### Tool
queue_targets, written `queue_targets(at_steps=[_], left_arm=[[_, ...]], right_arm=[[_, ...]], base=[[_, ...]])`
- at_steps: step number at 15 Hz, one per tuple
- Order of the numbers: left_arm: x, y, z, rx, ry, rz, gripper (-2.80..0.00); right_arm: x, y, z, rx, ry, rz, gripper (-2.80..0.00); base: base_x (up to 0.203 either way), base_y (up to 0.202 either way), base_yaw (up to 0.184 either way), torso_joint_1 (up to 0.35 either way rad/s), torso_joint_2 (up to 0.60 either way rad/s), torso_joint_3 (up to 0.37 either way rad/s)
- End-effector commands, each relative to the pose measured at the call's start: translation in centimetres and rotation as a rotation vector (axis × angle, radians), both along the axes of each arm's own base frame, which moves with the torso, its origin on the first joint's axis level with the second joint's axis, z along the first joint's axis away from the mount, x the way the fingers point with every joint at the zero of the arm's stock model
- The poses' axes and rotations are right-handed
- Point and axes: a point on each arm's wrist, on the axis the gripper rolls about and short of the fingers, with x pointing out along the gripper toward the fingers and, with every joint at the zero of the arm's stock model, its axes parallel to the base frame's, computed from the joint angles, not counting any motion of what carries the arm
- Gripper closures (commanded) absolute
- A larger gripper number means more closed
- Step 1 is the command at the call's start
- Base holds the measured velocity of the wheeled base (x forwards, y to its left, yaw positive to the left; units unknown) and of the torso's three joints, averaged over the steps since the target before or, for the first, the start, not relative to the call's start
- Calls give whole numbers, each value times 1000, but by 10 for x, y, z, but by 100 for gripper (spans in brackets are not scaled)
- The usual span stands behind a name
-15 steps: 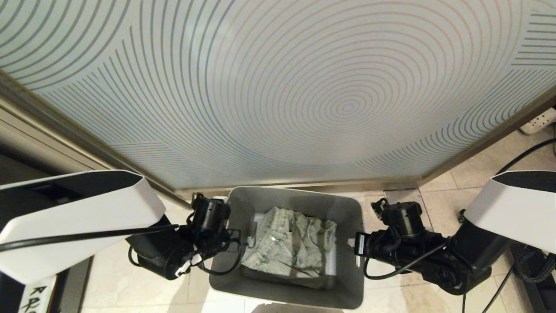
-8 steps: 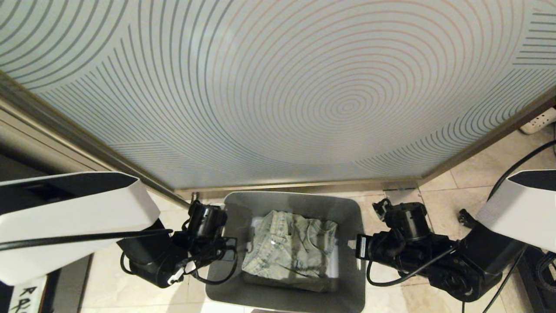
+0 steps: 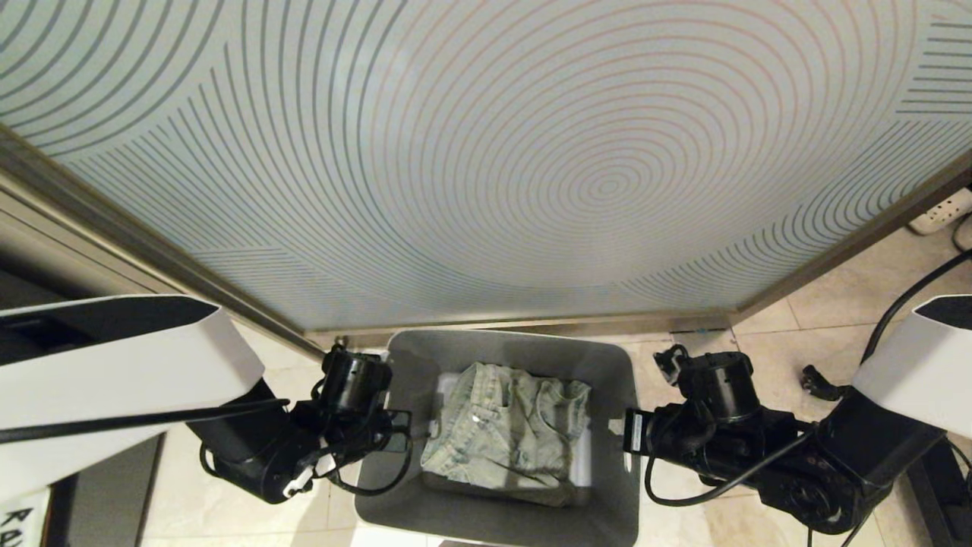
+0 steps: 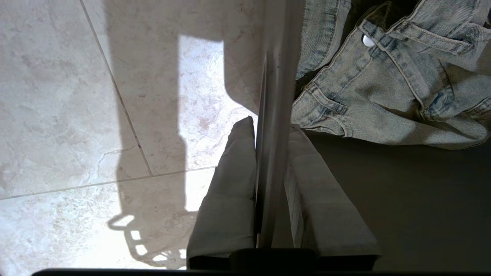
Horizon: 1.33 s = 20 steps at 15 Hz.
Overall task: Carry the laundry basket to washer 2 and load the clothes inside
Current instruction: Pick up the clothes basket and put it beside the washing machine
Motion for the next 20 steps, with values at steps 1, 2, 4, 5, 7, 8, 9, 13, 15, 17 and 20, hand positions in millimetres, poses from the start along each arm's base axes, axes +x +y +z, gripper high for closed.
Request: queue_targets(at_steps=[1,2,4,5,7,8,9,13,15,17,20], left_arm=[[-3,1,11,-11,-27,2,0],[-4,2,12,-12,-27,2,0],[-10,5,16,-12,-28,2,0],[-14,6,19,-12,-28,2,0],[-20,9,22,-11,-29,1,0],[-22,10,22,-8,-23,1,0],[-25,12,20,-2,-16,-3,0],[-27,13,20,34,-22,-33,0],[-27,12,20,39,-25,-40,0],[-28,10,18,43,-17,-46,0],[-28,10,15,61,-11,-33,0]], right_arm=[[-2,1,7,9,-13,5,0],[-4,1,9,8,-11,7,0],[-8,2,14,10,-14,16,0],[-11,3,16,9,-12,23,0],[-18,3,18,6,-9,35,0],[-21,3,19,6,-7,38,0],[-23,4,19,6,-6,43,0],[-26,4,21,7,-10,50,0],[-26,4,23,7,-16,51,0],[-26,4,21,3,-13,53,0],[-23,6,17,-5,-5,58,0]], base=[[0,0,0,0,0,0],[0,0,0,0,0,0],[0,0,0,0,0,0],[0,0,0,0,0,0],[0,0,0,0,0,0],[0,0,0,0,0,0],[0,0,0,0,0,0],[0,0,0,0,0,0],[0,0,0,0,0,0],[0,0,0,0,0,0],[0,0,0,0,0,0]])
